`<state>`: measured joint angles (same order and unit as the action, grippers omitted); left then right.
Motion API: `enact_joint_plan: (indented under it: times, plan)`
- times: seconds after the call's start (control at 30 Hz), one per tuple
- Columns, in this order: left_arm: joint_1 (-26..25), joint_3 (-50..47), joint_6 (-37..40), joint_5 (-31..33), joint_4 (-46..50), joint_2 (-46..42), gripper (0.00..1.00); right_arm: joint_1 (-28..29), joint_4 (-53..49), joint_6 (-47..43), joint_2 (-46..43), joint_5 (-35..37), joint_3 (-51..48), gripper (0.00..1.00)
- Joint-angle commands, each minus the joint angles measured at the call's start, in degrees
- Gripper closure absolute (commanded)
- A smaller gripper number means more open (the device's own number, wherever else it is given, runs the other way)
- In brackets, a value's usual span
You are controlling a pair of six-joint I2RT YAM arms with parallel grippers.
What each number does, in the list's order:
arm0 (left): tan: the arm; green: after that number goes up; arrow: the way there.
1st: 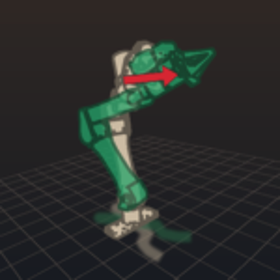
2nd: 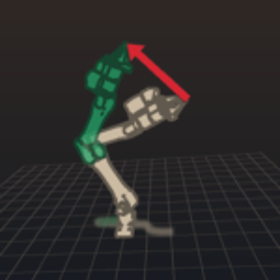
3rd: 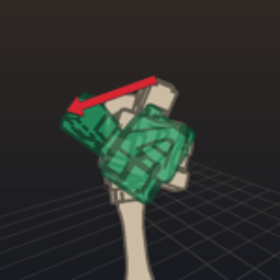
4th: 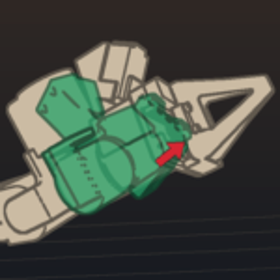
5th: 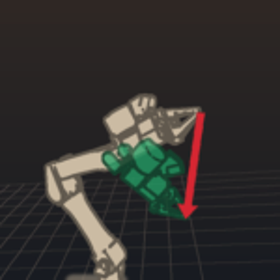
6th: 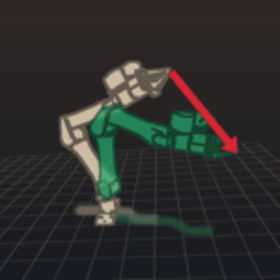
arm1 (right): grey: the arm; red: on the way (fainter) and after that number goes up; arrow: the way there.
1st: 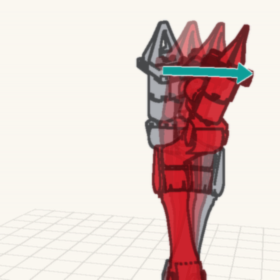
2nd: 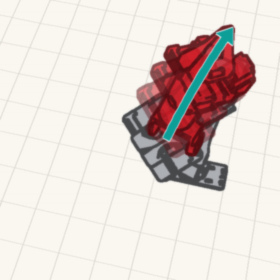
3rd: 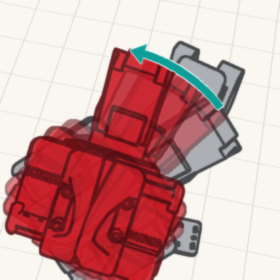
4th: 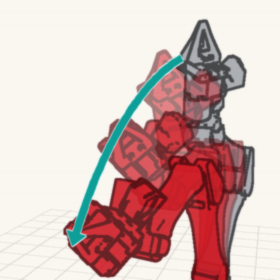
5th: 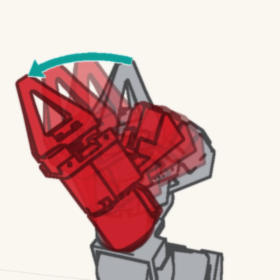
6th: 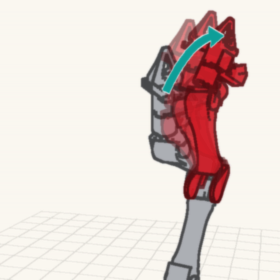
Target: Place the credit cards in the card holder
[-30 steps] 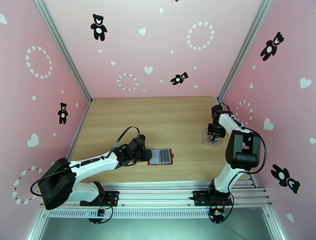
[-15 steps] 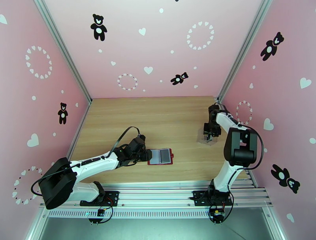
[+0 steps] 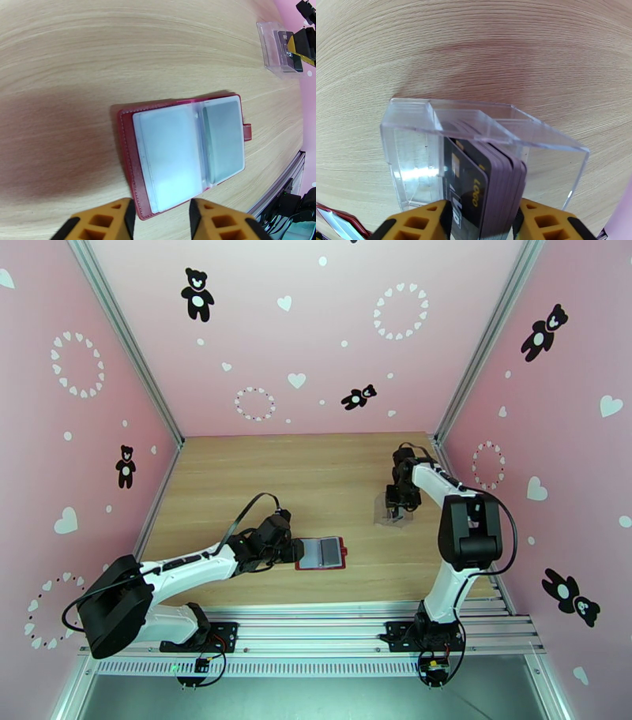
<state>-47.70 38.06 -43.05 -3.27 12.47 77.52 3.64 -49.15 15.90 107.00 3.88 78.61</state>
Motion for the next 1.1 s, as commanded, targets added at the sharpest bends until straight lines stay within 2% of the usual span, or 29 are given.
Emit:
enact_joint_plan:
  times: [0.0,0.47,1.07]
  plan:
    - [0.42,-0.36,0.87,-0.45,0.08,0.04,0.58,0.23,0.23,0.22,-2.47,0.47,-0.81,0.52]
    - [0.42,-0.36,0.86,-0.56,0.00,0.70,0.58,0.25,-1.57,0.70,0.23,5.72,0.05,0.53]
    - [0.42,-0.62,0.82,-0.68,-0.32,0.33,0.58,0.20,-1.92,0.58,0.27,6.13,0.04,0.55]
